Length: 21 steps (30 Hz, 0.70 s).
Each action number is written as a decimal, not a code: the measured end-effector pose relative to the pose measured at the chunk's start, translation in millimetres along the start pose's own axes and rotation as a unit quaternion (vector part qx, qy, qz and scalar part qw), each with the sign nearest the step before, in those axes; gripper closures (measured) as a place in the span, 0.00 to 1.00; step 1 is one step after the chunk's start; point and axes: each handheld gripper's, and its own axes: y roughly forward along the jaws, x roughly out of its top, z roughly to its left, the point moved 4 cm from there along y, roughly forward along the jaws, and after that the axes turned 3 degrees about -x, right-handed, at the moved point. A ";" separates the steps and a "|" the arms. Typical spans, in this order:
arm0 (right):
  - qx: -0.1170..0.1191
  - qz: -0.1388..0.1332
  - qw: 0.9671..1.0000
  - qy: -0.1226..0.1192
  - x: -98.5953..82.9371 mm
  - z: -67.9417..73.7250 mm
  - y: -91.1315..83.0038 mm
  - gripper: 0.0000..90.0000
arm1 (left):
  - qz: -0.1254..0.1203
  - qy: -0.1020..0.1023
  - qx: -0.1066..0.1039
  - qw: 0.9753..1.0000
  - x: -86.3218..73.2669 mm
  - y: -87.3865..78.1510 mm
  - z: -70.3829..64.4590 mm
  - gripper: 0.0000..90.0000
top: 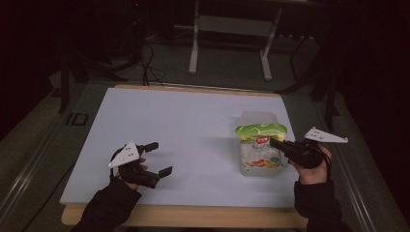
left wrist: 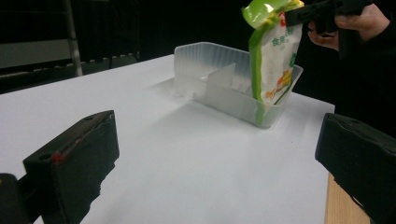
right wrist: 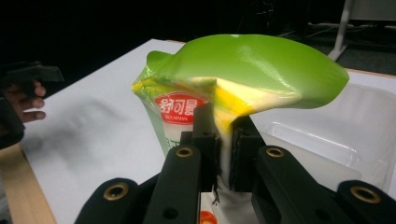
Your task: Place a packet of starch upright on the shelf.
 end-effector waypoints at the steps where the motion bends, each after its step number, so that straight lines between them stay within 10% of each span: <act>1: -0.001 -0.002 1.000 0.001 -1.8 -0.8 -0.9 0.93 | -0.001 0.000 0.002 1.000 -0.1 -0.4 0.2 0.00; 12: -0.024 0.023 0.999 0.026 -33.3 -22.1 5.3 0.93 | -0.002 0.000 0.005 1.000 -2.9 -3.5 2.6 0.00; 21: -0.065 0.023 0.997 -0.026 -27.1 -16.2 -1.2 0.73 | 0.006 0.002 0.001 1.000 -5.4 -2.2 2.4 0.00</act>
